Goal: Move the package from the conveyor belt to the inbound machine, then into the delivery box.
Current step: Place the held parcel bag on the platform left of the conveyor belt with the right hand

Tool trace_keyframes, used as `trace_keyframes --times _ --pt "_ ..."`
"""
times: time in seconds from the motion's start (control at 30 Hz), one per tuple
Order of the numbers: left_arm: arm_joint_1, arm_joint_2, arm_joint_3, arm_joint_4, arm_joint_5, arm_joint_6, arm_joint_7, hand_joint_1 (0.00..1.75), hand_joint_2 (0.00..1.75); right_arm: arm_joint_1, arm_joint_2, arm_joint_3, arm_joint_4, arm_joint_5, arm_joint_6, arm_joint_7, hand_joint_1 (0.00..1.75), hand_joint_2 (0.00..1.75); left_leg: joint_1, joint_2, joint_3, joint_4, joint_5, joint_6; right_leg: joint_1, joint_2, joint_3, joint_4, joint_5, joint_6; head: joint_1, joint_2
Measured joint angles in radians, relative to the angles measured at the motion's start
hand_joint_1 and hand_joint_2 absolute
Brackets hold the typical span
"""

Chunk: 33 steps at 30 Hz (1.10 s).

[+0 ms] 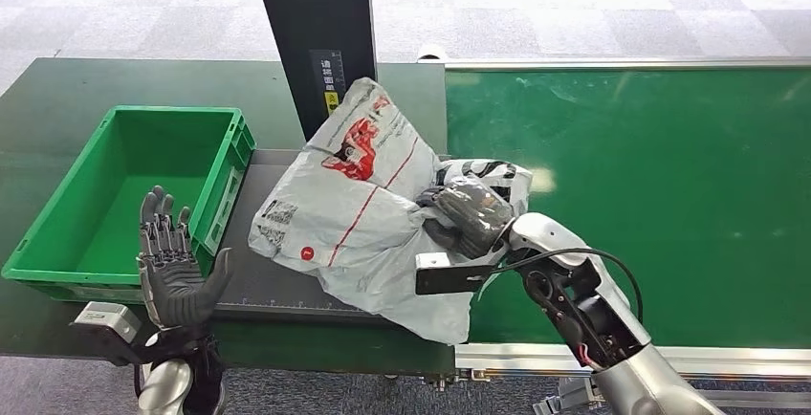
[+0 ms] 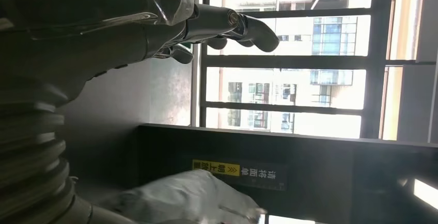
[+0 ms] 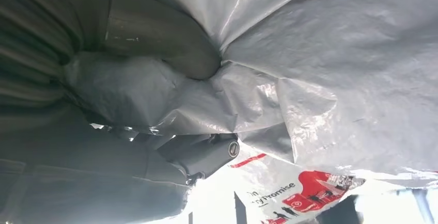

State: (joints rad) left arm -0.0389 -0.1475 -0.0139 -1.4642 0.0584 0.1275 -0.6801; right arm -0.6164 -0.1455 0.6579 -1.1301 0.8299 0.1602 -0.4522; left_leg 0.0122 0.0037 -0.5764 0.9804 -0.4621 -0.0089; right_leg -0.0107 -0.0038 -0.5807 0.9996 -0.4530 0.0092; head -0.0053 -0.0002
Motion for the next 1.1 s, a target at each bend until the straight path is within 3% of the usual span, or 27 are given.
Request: trace_keyframes --times 0.23,0.67,0.83,0.97,1.1 --pt "-0.012 0.001 0.0 0.014 0.0 0.0 0.015 0.0 1.75 -0.114 0.038 0.204 0.21 -0.043 0.091 0.031 1.75 1.75 0.0 0.0 0.0 0.0 0.0 0.0 0.0 0.0 -0.001 0.0 0.0 0.0 0.0 0.0" --pt "-0.016 0.003 0.0 0.023 0.0 0.001 0.02 0.0 1.75 -0.183 0.063 0.309 0.336 -0.053 0.113 0.054 1.75 1.75 0.0 -0.001 0.0 0.0 0.0 0.0 0.0 0.0 -0.001 0.0 0.0 0.0 0.0 0.0" --pt "-0.012 0.001 -0.002 0.023 0.0 0.0 0.02 0.0 1.75 -0.193 0.104 0.362 0.417 -0.032 -0.079 0.076 1.75 1.75 0.0 0.0 0.0 0.0 0.0 0.0 0.0 0.0 -0.001 0.0 0.0 0.0 0.0 0.0" --pt "-0.022 0.0 -0.022 0.039 0.001 -0.013 0.018 0.0 1.75 -0.192 0.162 0.364 0.502 -0.075 -0.258 0.013 1.75 1.75 0.0 0.0 0.001 0.0 0.0 0.0 0.0 0.0 -0.001 0.0 0.0 0.0 0.0 0.0" --pt "-0.056 -0.003 -0.052 0.077 0.005 -0.025 0.013 0.0 1.75 -0.191 0.24 0.348 0.585 -0.108 -0.29 -0.038 1.75 1.75 0.0 0.0 0.001 0.0 0.0 0.0 0.0 0.0 -0.001 0.0 0.0 0.0 0.0 0.0"
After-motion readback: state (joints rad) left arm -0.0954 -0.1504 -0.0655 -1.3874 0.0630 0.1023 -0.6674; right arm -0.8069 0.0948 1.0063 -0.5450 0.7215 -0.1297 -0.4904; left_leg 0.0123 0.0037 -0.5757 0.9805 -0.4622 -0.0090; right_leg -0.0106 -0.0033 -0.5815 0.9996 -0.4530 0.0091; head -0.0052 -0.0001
